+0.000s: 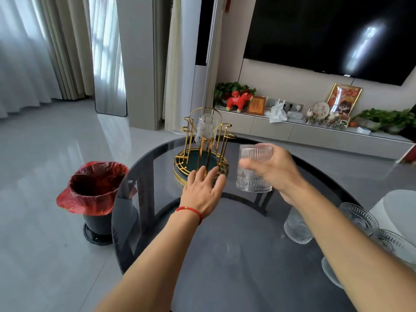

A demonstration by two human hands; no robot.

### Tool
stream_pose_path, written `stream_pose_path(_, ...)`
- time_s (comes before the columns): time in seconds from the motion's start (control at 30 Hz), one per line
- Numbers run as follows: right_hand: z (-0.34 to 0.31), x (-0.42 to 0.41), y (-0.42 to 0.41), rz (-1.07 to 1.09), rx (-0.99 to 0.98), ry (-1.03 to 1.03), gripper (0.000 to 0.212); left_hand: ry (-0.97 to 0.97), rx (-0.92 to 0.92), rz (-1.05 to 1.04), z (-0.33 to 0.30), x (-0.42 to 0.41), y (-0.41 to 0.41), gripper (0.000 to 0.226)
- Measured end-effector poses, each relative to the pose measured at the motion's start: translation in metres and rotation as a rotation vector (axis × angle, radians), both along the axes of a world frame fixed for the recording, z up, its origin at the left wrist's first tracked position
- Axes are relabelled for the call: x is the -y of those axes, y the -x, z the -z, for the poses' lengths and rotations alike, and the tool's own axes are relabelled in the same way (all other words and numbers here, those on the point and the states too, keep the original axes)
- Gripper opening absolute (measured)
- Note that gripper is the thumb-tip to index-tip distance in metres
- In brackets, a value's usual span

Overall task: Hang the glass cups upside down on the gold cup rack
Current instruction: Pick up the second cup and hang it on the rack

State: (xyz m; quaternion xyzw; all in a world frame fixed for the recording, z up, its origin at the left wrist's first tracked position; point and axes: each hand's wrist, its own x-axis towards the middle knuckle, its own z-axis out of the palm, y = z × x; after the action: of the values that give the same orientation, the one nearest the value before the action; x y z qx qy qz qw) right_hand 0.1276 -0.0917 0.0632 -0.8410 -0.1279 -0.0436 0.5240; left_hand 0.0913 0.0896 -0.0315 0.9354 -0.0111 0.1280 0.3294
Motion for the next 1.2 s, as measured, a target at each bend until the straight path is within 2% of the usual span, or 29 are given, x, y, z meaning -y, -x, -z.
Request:
stream_pose_path(0.07,-0.010,-0.005,-0.004,0.045,0.009,-0.111,0.096,-0.139,-0.083,-0.050,0.019,-0.011,-0.012,0.061)
stream_pose_path(0.13,-0.026,-0.013,-0.011,0.069,0.024,-0.223,0.105,-0.220,-0.034,-0.071,0.030,-0.018,-0.021,0.066)
stream_pose_path(0.23,-0.060,-0.032,-0.029,-0.005,0.043,-0.378,0.096,-0.243,-0.044,-0.114,0.038,-0.021,-0.028,0.071)
stream_pose_path(0.37,-0.099,-0.078,-0.067,-0.017,0.135,-0.406,0.084,-0.280,-0.158,-0.104,0.046,-0.014,-0.028,0.072)
stream_pose_path(0.5,-0.119,-0.132,-0.114,-0.034,0.150,-0.393,0.084,-0.294,-0.218,-0.130,0.044,-0.010,-0.031,0.075)
stream_pose_path(0.67,-0.115,-0.177,-0.150,0.019,0.156,-0.261,0.077,-0.330,-0.254,-0.111,0.041,-0.013,-0.033,0.085)
stream_pose_path(0.8,-0.100,-0.196,-0.174,-0.032,0.101,-0.092,0.081,-0.227,-0.240,-0.124,0.037,-0.019,-0.038,0.079)
stream_pose_path(1.0,-0.086,-0.204,-0.188,-0.048,0.057,0.283,0.077,-0.191,-0.254,-0.113,0.035,-0.023,-0.039,0.079)
stream_pose_path(1.2,-0.077,-0.211,-0.186,-0.100,0.107,0.676,0.087,-0.160,-0.247,-0.123,0.031,-0.023,-0.037,0.077)
